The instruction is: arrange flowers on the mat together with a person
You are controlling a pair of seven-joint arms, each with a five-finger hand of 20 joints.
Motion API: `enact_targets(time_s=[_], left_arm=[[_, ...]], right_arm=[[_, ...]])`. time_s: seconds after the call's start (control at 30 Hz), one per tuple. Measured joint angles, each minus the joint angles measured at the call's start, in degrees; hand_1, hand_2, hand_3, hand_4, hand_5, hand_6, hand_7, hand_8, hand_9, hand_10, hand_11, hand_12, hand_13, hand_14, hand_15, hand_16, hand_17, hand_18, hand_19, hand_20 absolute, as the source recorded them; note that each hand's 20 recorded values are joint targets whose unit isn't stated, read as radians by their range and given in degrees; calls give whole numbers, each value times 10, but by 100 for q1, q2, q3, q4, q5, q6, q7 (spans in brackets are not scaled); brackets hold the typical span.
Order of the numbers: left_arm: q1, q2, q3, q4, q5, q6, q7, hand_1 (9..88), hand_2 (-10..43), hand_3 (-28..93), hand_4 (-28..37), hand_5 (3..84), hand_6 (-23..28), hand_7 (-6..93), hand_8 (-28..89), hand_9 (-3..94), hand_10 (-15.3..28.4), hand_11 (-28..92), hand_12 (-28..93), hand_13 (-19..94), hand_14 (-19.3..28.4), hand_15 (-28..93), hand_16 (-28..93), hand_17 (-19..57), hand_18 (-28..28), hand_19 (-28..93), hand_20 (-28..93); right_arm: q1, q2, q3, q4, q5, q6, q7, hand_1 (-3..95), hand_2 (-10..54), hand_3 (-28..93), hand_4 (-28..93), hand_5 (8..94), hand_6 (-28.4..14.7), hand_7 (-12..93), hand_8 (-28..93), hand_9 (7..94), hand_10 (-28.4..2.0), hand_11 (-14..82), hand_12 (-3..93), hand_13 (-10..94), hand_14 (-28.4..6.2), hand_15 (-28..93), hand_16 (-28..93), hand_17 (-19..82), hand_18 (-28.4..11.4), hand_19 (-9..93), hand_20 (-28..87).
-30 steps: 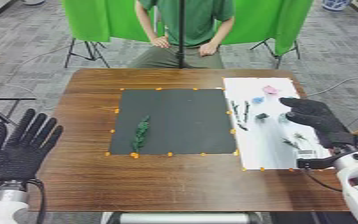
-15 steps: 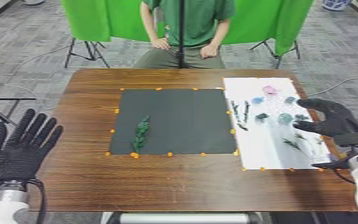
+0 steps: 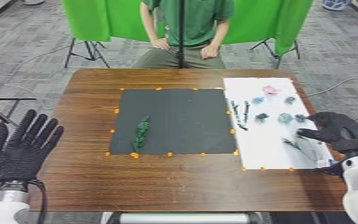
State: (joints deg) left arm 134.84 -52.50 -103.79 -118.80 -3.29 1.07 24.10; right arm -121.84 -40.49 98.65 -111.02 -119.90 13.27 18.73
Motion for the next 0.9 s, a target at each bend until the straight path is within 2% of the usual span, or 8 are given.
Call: enact_targets(time_s=[0.1, 0.27, 0.47, 0.6, 0.9], left_arm=[[-1, 0, 15, 0, -1, 2, 4, 246, 113, 693, -283, 439, 72, 75, -80, 403, 139, 145, 88, 314, 165, 318, -56, -31, 149, 328, 145], [-12, 0, 44, 6, -2, 8, 5, 246, 114, 693, -283, 439, 72, 75, -80, 403, 139, 145, 88, 313, 165, 320, -57, -31, 148, 328, 145], [-29, -4, 68, 11, -2, 16, 4, 245, 114, 693, -283, 439, 73, 76, -81, 402, 139, 145, 88, 312, 166, 321, -58, -31, 148, 328, 145], [-29, -18, 68, 11, -2, 19, 4, 245, 114, 692, -283, 439, 73, 76, -80, 402, 139, 146, 89, 311, 166, 321, -59, -31, 148, 329, 145], [-26, -22, 94, 17, -2, 23, 8, 245, 114, 693, -283, 439, 73, 76, -81, 401, 141, 146, 88, 311, 165, 322, -59, -31, 148, 328, 144]], right_arm=[[99, 48, -101, 86, 107, -43, 75, 360, -95, 681, -283, 541, -11, 229, -151, 531, -106, 167, 175, 499, -85, 232, 235, 243, -137, 302, 273], [342, 115, -282, 251, 93, -218, 199, 353, -95, 680, -283, 578, -12, 258, -157, 541, -110, 161, 180, 506, -86, 215, 267, 244, -139, 295, 292], [543, 202, -328, 247, 25, -1195, 821, 353, -95, 683, -283, 590, -12, 264, -155, 552, -111, 165, 182, 514, -89, 212, 272, 245, -142, 313, 300], [493, 283, -309, 221, 5, -1169, 998, 354, -95, 685, -283, 597, -9, 278, -155, 558, -108, 172, 183, 519, -89, 212, 273, 246, -142, 312, 297], [101, 296, -17, 43, 107, -1095, 757, 361, -95, 688, -283, 593, -5, 302, -165, 553, -107, 172, 182, 518, -86, 207, 277, 247, -140, 306, 292]])
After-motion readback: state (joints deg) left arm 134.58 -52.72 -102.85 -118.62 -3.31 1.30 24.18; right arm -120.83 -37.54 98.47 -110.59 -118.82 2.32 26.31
